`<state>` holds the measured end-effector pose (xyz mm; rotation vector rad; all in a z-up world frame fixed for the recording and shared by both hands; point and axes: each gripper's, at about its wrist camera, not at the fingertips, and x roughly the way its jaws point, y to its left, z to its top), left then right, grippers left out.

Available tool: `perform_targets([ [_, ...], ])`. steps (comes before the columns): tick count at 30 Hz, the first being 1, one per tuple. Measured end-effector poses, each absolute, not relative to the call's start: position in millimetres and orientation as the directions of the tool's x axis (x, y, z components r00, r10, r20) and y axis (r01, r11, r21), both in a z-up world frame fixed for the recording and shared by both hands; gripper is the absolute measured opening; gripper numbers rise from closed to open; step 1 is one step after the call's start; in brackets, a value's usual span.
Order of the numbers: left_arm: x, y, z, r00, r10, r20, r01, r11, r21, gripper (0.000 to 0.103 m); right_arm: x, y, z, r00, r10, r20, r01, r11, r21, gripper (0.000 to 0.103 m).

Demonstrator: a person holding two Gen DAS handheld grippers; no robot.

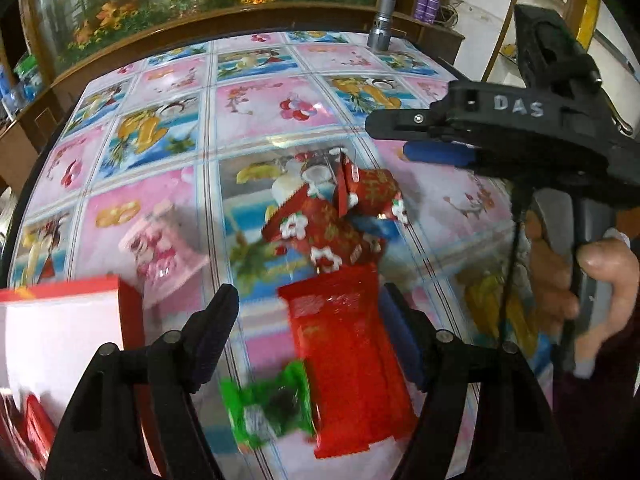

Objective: Organize snacks
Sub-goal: 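Close left gripper on red bar while right gripper grasps red flowered snacks, then lift red bar with left gripper while right gripper lifts red flowered candy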

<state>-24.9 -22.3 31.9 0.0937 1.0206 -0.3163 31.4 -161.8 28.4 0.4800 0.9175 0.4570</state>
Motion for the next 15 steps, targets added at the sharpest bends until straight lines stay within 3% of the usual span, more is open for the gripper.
perform_targets([
  [7, -46.4, -30.4, 23.4, 0.447, -0.23, -0.865, 0.307, 0.947, -0.094, 0.072, 25.4, -143.8, 37.9, 0.544, 0.499, -0.675, -0.292, 0.866, 0.405, 0.059],
  [10, -51.2, -37.4, 17.6, 0.45, -0.196, -0.871, 0.321, 0.946, -0.047, 0.073, 23.2, -132.8, 37.0, 0.558, 0.453, -0.695, -0.335, 0.89, 0.31, 0.059],
  [15, -49.1, -36.3, 9.4, 0.446, -0.174, -0.878, 0.299, 0.954, -0.037, 0.075, 21.5, -118.2, 31.3, 0.532, 0.467, -0.706, -0.399, 0.874, 0.278, 0.059],
])
